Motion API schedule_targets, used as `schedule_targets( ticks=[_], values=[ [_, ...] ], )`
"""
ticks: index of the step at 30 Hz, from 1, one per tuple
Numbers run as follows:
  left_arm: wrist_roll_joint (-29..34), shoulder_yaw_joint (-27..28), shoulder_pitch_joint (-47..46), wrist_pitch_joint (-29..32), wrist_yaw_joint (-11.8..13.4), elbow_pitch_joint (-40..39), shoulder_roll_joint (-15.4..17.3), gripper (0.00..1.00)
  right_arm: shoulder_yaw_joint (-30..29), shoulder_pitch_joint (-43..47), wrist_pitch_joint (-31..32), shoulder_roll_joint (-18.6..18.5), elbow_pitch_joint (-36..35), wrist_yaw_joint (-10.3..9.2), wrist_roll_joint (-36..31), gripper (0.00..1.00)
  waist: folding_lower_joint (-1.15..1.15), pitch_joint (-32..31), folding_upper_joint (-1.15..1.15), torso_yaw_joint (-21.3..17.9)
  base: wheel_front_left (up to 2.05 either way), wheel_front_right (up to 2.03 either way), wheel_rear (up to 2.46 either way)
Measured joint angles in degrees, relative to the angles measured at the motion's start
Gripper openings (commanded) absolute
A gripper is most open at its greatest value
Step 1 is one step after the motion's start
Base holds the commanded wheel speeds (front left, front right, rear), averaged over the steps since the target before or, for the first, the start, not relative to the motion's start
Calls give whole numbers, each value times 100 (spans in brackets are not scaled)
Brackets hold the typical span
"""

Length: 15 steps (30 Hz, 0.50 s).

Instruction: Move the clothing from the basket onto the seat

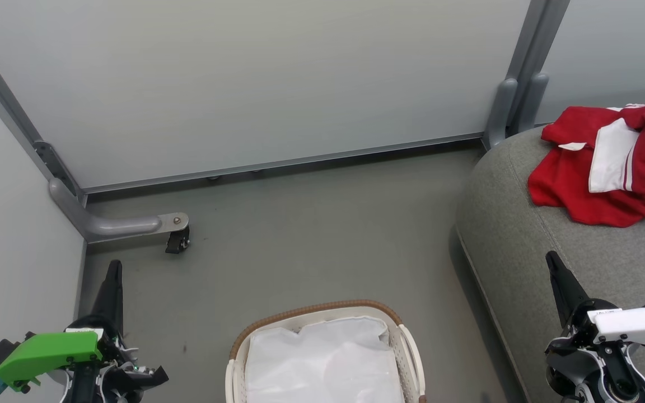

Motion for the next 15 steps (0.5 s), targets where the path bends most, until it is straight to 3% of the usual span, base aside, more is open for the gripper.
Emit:
schedule_targets(
  ticks=[15],
  values=[
    [0, 0, 0, 0, 0, 0, 0, 0, 0, -1, 0, 0, -1, 0, 0, 0, 0, 0, 0, 0, 0, 0, 0]
  ],
)
